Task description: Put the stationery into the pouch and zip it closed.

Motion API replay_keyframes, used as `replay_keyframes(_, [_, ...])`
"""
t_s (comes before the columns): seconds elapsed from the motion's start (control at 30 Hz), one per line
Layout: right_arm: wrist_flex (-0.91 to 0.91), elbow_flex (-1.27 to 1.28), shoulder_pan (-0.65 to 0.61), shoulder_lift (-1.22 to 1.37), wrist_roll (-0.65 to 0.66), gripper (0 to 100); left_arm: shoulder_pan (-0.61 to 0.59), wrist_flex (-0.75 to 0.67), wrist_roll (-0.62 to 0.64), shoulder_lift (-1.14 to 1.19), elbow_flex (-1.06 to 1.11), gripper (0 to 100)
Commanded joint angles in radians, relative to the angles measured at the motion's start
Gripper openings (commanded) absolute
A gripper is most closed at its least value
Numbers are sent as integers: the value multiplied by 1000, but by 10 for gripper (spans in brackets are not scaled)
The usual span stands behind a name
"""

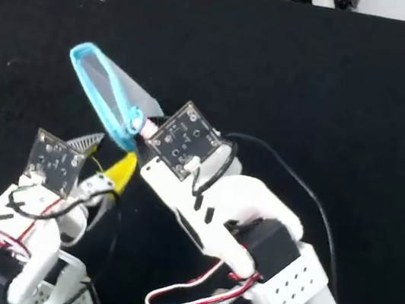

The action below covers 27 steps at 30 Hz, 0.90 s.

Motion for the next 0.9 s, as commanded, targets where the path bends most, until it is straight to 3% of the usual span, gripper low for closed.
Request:
replay_keyframes(0.0, [-3, -8, 12, -36, 5, 10, -105, -74, -9, -5, 31, 198])
replay_keyframes(0.33, [-15, -5, 81, -35, 5, 10, -165, -74, -9, -6, -31, 198])
replay_keyframes(0.43, [-15, -7, 81, -35, 5, 10, -151, -12, -9, -6, -71, 198])
replay_keyframes(0.63, [-21, -8, 81, -28, 5, 10, 59, 127, -8, -5, -185, 202])
replay_keyframes(0.73, [-20, -7, 81, -35, 5, 10, 107, 81, -3, 2, -176, 202])
replay_keyframes(0.87, [-15, -7, 83, -35, 5, 10, 48, -97, 63, 2, -58, 202])
